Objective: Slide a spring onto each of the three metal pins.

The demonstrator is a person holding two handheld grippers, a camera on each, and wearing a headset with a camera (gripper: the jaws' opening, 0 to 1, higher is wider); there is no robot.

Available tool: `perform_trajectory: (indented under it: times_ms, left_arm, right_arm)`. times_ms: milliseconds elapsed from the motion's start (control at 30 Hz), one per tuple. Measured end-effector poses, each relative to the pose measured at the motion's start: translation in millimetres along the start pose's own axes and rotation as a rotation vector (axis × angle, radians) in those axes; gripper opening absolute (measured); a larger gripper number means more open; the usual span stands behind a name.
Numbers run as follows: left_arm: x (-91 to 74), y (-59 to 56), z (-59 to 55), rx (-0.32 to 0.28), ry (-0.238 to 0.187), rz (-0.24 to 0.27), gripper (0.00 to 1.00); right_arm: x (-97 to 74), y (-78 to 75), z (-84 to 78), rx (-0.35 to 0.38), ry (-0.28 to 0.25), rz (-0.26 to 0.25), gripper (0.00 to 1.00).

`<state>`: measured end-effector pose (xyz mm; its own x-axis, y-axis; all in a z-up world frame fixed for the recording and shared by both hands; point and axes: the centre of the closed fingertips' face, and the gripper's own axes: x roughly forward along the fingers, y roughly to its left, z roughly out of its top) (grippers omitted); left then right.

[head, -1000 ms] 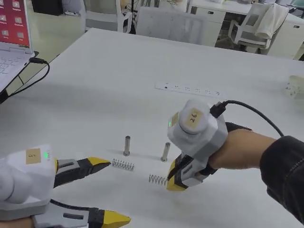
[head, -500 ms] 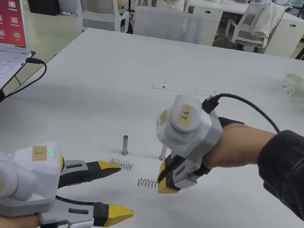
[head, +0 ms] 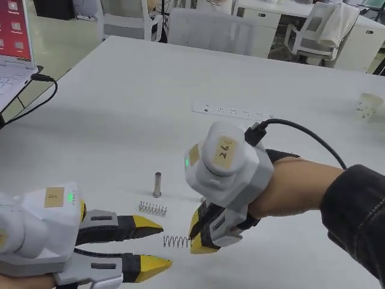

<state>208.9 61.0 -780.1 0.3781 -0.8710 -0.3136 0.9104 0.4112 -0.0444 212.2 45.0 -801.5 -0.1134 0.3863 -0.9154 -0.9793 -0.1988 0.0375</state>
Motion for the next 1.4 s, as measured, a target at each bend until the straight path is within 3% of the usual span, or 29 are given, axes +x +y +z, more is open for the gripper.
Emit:
perform_trajectory:
  times_ms: [633, 1200, 1400]
  left_arm:
    - [2.0, -1.9, -1.4, 0.024, 0.010, -0.025, 0.04]
    - [2.3, -9.1, -3.5, 0.021, 0.026, -0.056, 0.02]
    - [0.4, -9.7, 2.4, 0.016, 0.007, -0.058, 0.02]
  right_arm:
    - [0.6, 11.1, 9.0, -0.057, 0.006, 0.023, 0.08]
    - [4.1, 13.1, 8.4, -0.048, -0.008, 0.032, 0.09]
    - [7.8, 12.4, 2.8, -0.043, 0.001, 0.037, 0.10]
